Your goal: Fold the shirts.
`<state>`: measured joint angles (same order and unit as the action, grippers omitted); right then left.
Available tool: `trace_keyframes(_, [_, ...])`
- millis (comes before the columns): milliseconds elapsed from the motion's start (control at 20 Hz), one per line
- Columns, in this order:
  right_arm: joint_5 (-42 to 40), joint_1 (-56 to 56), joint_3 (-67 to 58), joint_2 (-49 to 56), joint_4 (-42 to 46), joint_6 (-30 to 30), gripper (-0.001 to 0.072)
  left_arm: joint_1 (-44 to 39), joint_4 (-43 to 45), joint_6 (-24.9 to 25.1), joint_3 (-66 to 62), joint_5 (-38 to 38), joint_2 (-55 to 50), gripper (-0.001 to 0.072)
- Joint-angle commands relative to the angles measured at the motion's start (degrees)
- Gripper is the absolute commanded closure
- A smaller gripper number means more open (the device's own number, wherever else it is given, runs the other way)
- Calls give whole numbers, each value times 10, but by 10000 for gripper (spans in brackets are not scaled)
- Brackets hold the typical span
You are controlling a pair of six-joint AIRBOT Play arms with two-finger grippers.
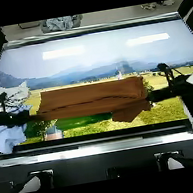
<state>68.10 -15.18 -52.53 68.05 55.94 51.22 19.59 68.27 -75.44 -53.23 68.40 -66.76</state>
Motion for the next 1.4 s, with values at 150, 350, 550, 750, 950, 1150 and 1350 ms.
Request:
trace_keyframes(150, [-66,43,-236,222,-4,72,677,-43,-4,-38,-259,20,-232,682])
trace_keyframes(350, [-81,44,-287,290,-8,92,676,-47,-4,-47,-376,66,-358,681])
trace_keyframes(550, [-85,44,-287,313,-9,90,673,-52,-26,-47,-393,61,-403,674])
trace_keyframes(750, [-70,42,-300,306,-15,89,340,-53,-53,-48,-411,65,-406,182])
trace_keyframes(950, [39,-6,-357,275,85,38,-8,-43,-49,-48,-473,129,-387,56])
trace_keyframes(1150, [146,-110,-336,292,75,71,-7,-48,-49,-48,-474,130,-322,60])
trace_keyframes(1350, [89,-130,-235,311,-30,50,-8,-78,-53,-52,-474,130,-267,60])
